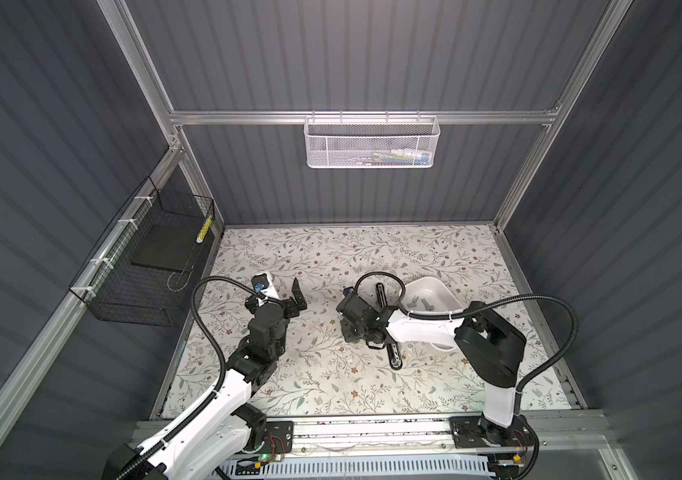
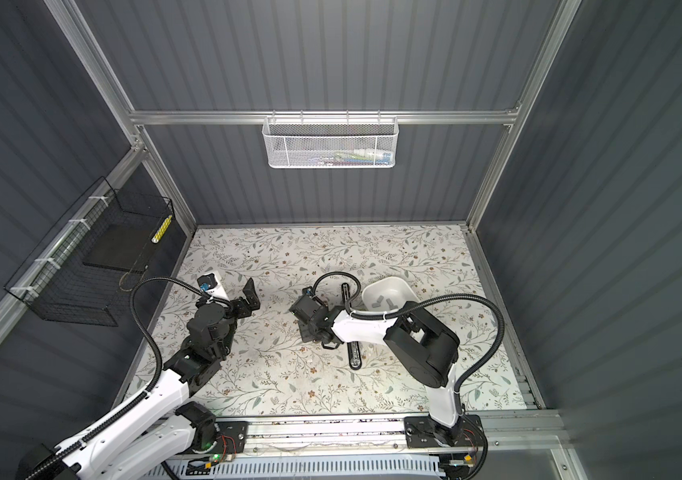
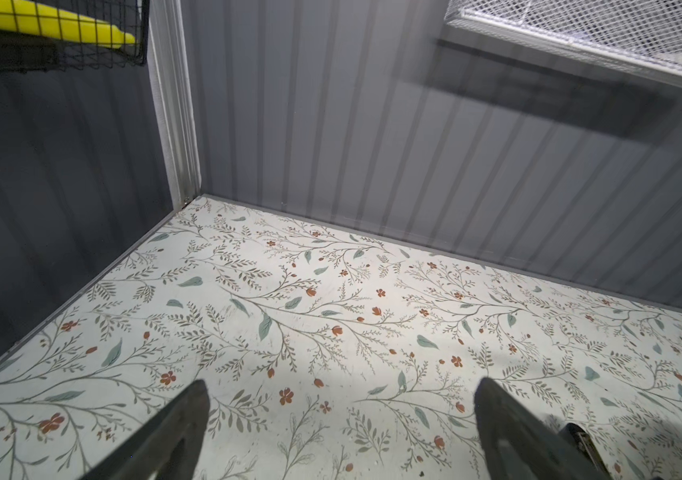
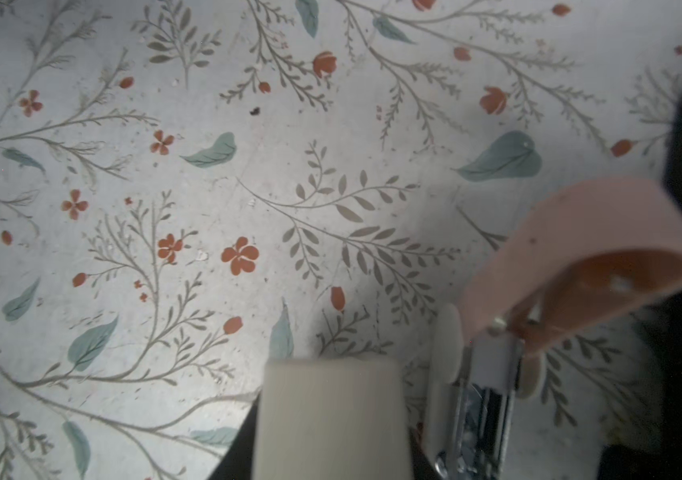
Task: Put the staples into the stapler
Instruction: 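Open the left gripper and pull the beige object away with the right gripper, then set the beige object beside the pink object with the right gripper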
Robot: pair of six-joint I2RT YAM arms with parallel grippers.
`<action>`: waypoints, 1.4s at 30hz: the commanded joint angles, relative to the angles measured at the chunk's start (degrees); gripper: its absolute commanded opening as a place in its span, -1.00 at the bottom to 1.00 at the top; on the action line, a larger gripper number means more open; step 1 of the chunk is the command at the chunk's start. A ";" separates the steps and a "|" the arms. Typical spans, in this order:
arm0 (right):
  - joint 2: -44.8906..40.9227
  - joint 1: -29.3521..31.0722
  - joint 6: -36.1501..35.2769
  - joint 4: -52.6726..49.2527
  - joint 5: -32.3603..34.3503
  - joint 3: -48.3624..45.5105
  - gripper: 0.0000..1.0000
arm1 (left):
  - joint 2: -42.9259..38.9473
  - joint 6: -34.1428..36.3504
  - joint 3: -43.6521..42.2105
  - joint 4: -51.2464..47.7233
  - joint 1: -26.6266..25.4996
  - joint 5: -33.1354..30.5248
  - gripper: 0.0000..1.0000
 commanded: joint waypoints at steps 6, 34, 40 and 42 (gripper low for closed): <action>2.31 0.18 4.08 -3.37 2.65 2.94 -1.00 | -0.07 -1.86 1.66 -1.66 0.07 -2.27 0.99; -26.93 0.37 -4.34 -0.99 10.72 -9.64 0.81 | -0.43 -4.56 3.16 -5.90 0.07 -2.92 0.98; -39.72 -1.84 -10.59 3.00 23.79 -17.52 0.68 | -4.01 -25.35 4.01 -15.89 0.21 2.13 0.99; -42.07 -3.26 -10.36 1.37 26.43 -17.82 0.58 | -3.32 -17.37 1.48 -6.43 0.18 10.13 0.98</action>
